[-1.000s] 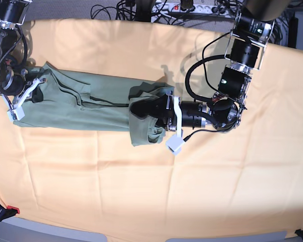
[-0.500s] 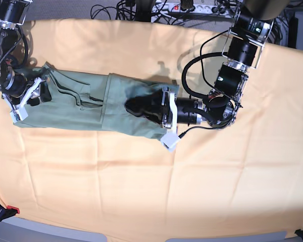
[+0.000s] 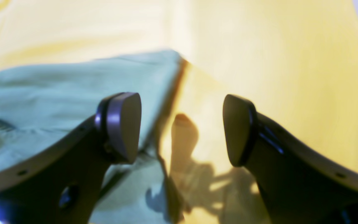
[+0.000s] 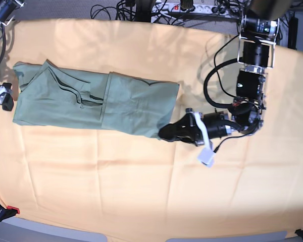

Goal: Fold the T-shirt properly

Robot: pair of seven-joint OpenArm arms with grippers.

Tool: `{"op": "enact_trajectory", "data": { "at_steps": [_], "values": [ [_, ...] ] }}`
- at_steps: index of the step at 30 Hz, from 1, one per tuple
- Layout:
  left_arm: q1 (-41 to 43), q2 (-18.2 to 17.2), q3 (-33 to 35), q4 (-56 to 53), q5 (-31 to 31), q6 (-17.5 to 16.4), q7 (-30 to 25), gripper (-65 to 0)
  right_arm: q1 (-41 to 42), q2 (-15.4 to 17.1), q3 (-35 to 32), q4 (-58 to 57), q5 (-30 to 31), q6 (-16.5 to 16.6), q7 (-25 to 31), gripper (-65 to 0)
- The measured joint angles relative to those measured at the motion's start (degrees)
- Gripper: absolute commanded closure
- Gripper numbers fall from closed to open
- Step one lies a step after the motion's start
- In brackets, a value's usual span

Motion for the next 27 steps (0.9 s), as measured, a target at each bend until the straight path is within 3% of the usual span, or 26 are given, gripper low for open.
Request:
{"op": "enact_trajectory", "data": {
  "at_steps": [2,4,7,16,21,24,26,27],
  "values": [
    [0.00,-1.51,-0.83,0.00,-0.04,0.00,-0.09,0.0,-0.22,-0.02,0.96,-2.99,2.80,-0.07,-3.69,-43.5],
    [0.00,-3.28,-0.94,0.00,-0.61,0.00,-0.09,0.0,-0.33,-0.15,1.22,-5.49,8.83,1.99,-6.45,-43.5],
    [0.00,-5.70,-0.92,0.00,-2.62,-0.02,0.00,0.0,0.07,-0.13,1.18,-8.76,16.02,3.56,-7.28,-43.5],
    [0.02,-12.20,-0.90,0.00,-3.48,0.00,0.07,0.0,0.50,0.17,0.98,-19.65,22.36,6.56,-6.58,-43.5],
    [0.00,-13.11,-0.87,0.02,-3.50,-0.02,0.04,0.0,0.48,-0.11,-2.73,-20.68,30.97,8.57,-13.40,-43.5],
    [0.00,-13.60,-0.87,0.02,-3.72,0.00,0.04,0.0,0.59,-0.46,-6.03,-20.65,32.59,8.83,-14.51,-43.3],
    [0.00,-13.70,-0.87,0.02,-3.72,-0.02,0.02,0.0,0.79,-0.13,-7.54,-20.61,32.54,8.83,-14.60,-39.5],
    [0.00,-13.68,-0.87,0.02,-3.72,0.00,0.04,0.0,0.85,-0.09,-7.91,-20.59,32.35,8.79,-14.58,-34.5]
  ]
}}
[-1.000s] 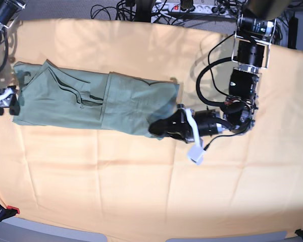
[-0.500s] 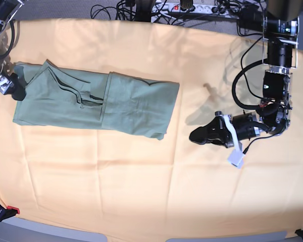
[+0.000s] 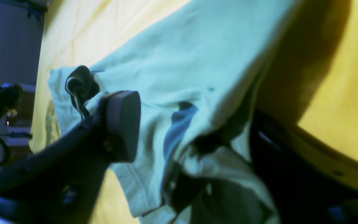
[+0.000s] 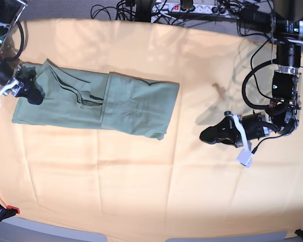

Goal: Fold the T-shirt properly

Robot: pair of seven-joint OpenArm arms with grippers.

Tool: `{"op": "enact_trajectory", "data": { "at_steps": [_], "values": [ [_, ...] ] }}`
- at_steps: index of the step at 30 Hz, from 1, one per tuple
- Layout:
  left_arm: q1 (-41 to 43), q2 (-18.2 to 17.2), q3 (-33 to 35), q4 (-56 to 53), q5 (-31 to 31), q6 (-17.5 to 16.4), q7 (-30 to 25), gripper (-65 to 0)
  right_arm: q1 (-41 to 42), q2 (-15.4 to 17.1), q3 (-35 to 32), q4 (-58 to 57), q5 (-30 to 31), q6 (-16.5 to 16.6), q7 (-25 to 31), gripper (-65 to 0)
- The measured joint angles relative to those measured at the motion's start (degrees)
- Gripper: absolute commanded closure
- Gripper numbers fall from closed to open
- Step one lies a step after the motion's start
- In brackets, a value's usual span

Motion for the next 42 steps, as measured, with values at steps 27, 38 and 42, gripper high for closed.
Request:
{"op": "enact_trajectory", "data": {
  "at_steps": [27,38,42],
  "values": [
    [0.00,0.04,0.00,0.00,1.81,-0.02,-0.22,0.0,1.31,7.08,-0.39,23.06,-9.75,-0.46,-2.62,0.0],
    [0.02,0.28,0.00,0.00,1.75,-0.02,-0.17,0.0,-1.99,-8.70,-1.95,42.49,-6.82,-0.44,1.36,0.0],
    [0.63,0.22,0.00,0.00,1.75,-0.02,-0.07,0.0,-1.81,-11.76,-7.65,43.23,-7.54,-0.44,1.70,0.0]
  ]
}}
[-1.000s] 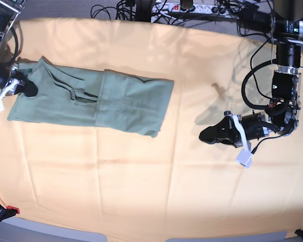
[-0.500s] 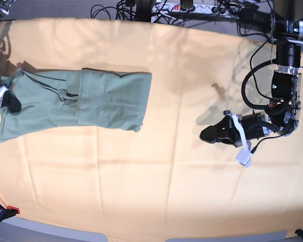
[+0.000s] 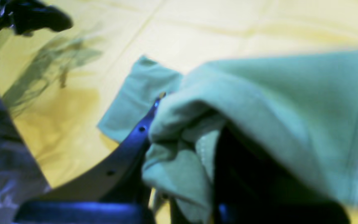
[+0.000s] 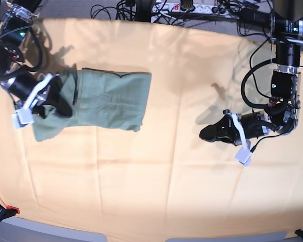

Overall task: Fold the T-shirt properly
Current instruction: 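Lift the shirt's end with the right gripper and fold it over the stack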

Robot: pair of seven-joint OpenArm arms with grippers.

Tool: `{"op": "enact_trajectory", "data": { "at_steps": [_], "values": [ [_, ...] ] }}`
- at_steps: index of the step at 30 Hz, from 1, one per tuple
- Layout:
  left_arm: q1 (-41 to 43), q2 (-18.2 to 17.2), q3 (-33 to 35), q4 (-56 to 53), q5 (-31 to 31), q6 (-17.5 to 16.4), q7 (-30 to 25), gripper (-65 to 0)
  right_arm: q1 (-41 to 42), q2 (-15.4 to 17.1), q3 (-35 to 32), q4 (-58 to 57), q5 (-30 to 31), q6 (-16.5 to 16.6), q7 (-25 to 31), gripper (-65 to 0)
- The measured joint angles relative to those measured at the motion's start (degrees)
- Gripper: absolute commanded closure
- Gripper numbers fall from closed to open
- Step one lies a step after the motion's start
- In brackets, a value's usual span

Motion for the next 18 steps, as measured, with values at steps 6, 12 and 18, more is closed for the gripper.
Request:
{"op": "enact_trajectory", "data": {
  "at_steps": [6,12,18],
  "values": [
    [1.46,0.07,0.00,0.00,0.02,0.00,0.04,0.0,1.99,-2.69,-10.95,-0.02,-11.21,0.00,2.38,0.0],
    [1.27,0.09,0.00,0.00,-0.02,0.00,0.02,0.0,3.67,-4.55,-19.39,-0.02,-12.96,-0.02,3.26,0.0],
    [1.29,0.07,0.00,0.00,-1.46,0.00,-0.17,0.0,3.67,-6.56,-25.75,-0.07,-20.11,-0.15,7.41,-28.8]
  ]
}}
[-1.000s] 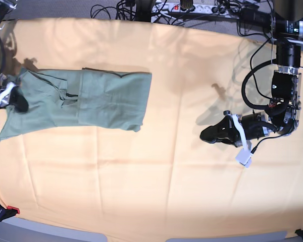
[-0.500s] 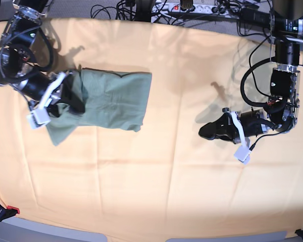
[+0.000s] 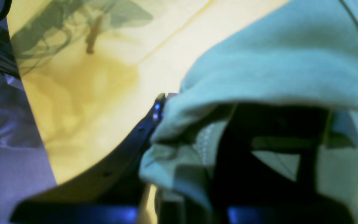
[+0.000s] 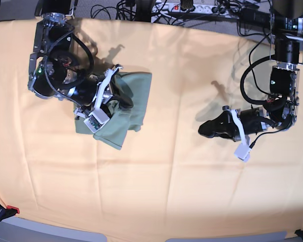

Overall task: Fold the T-shirt properly
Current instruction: 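Lift the shirt's end with the right gripper and fold it over the stack, then grasp the folded bundle's edges with both grippers and tuck them in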

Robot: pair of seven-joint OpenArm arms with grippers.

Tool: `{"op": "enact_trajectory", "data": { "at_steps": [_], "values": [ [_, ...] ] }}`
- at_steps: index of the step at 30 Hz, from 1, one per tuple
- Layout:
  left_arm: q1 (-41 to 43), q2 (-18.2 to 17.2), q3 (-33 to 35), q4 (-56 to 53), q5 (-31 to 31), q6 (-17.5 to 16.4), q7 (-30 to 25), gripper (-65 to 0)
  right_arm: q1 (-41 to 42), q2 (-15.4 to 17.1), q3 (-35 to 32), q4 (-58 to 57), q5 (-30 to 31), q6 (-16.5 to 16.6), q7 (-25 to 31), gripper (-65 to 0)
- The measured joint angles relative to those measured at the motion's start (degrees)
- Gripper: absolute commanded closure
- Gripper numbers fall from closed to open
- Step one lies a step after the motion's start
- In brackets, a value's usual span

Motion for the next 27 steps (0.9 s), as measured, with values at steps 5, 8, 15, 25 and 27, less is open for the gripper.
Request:
{"op": "enact_trajectory", "data": {
  "at_steps": [5,8,15,25,27],
  "values": [
    [0.00,0.00,0.00,0.00,-0.02,0.00,0.00,0.0,0.81,0.00,-2.56,0.00,1.07,-0.04,1.88,-44.8],
    [0.00,-0.04,0.00,0.00,-0.02,0.00,0.00,0.0,2.95,-0.02,-2.86,0.00,6.01,-0.04,1.73,-44.8],
    [-0.33,-0.02,0.00,0.00,-0.31,0.02,0.00,0.0,8.09,0.11,-1.29,0.00,7.98,-0.02,-3.50,-37.1],
    [-0.33,-0.02,0.00,2.82,-5.86,0.00,4.63,0.0,10.45,4.55,5.42,0.00,-5.70,-0.02,5.68,0.0],
    [-0.35,0.26,0.09,5.75,-6.01,0.02,4.61,0.0,10.47,6.58,5.42,-1.09,-7.04,-0.02,7.02,0.0]
  ]
}}
